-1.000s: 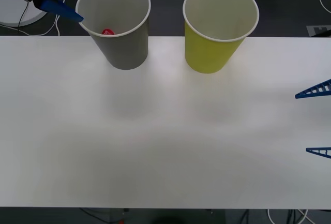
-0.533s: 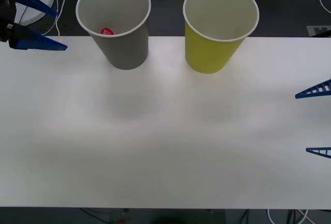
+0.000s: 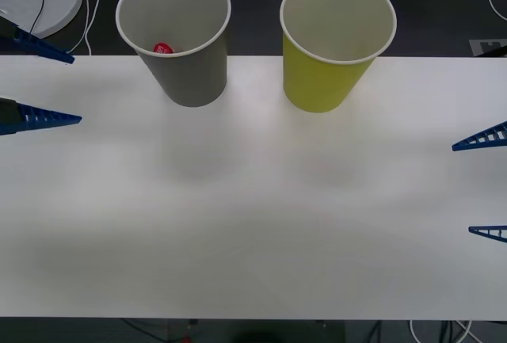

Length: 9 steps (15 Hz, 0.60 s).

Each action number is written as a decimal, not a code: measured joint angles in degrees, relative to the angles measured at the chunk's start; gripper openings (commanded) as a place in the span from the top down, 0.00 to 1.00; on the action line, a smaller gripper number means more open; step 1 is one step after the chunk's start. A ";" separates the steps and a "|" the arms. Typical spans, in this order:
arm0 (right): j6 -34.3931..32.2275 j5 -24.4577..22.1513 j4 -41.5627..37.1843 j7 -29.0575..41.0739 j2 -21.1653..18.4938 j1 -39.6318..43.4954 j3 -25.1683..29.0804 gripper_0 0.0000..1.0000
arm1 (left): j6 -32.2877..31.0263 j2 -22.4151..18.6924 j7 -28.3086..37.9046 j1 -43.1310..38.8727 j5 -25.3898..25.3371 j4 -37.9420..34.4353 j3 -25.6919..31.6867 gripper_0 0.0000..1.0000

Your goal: Put the can into the green bin and the plastic bottle into the gray bin

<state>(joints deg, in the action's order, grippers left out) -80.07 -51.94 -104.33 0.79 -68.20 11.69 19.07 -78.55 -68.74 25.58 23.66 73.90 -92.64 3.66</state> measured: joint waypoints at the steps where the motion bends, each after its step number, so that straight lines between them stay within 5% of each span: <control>1: 0.00 0.00 0.00 0.00 0.00 0.00 0.00 0.00 | 0.72 0.00 -2.63 -1.94 -1.10 -0.22 0.36 0.00; 9: 0.00 0.00 0.00 0.00 0.00 0.00 0.00 0.00 | 2.38 3.22 -19.07 -15.34 -7.44 -1.97 3.40 0.00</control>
<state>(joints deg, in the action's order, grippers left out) -80.07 -51.94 -104.33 0.79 -68.20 11.69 19.07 -76.17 -65.52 6.51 8.31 66.46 -94.60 7.05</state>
